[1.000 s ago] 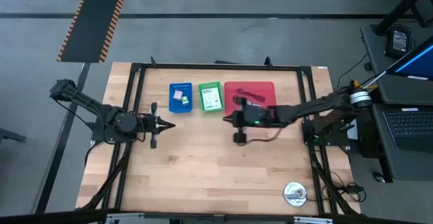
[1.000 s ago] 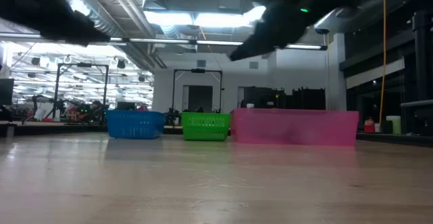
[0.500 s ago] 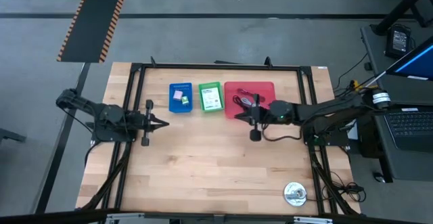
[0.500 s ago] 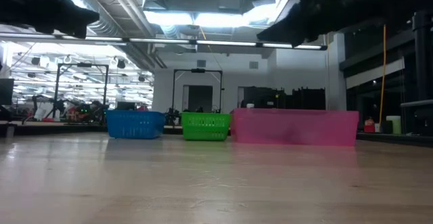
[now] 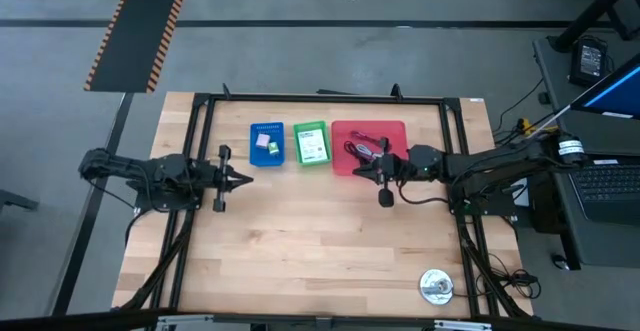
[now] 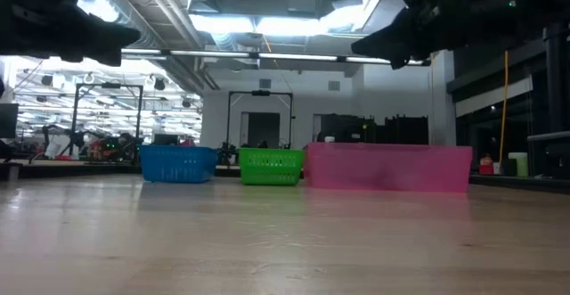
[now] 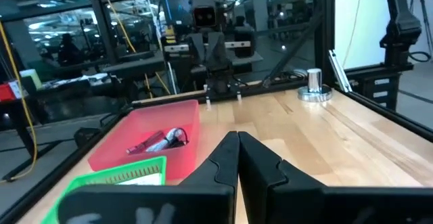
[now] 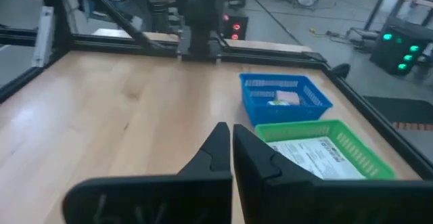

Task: Pick and place items into bin
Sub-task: Return to Home Position

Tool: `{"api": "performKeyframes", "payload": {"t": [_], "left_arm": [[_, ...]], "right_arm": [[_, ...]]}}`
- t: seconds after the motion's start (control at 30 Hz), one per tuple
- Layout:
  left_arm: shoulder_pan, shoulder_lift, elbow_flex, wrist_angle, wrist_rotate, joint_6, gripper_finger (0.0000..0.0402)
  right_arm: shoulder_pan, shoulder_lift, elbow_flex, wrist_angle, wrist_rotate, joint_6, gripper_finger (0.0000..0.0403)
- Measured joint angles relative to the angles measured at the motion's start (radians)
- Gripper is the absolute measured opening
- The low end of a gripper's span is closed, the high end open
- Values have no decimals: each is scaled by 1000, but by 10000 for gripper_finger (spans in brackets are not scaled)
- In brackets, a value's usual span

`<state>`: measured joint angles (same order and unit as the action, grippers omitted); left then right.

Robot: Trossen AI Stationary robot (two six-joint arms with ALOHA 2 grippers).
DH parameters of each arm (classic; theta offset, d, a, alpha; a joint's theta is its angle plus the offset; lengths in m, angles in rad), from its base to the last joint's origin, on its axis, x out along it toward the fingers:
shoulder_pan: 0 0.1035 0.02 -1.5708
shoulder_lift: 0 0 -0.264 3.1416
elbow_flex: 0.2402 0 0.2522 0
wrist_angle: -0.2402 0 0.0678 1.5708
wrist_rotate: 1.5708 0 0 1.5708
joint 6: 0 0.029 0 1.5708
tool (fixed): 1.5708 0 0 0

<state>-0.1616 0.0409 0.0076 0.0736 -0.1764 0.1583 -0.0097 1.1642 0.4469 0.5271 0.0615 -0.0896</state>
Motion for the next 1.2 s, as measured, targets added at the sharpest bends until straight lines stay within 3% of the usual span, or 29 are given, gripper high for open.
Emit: {"api": "performKeyframes", "payload": {"t": [0.2,0.57,0.87,1.2], "left_arm": [[120,0,0,9,134,1,3],[339,0,0,-35,280,-15,3],[452,1,0,-44,272,-16,3],[534,1,0,-54,209,-59,3]], "right_arm": [[-43,-29,0,-11,-118,-1,0],[-87,-167,-3,-174,-151,0,0],[-87,-253,-207,60,-107,32,0],[-112,-371,-373,147,-97,60,0]]}}
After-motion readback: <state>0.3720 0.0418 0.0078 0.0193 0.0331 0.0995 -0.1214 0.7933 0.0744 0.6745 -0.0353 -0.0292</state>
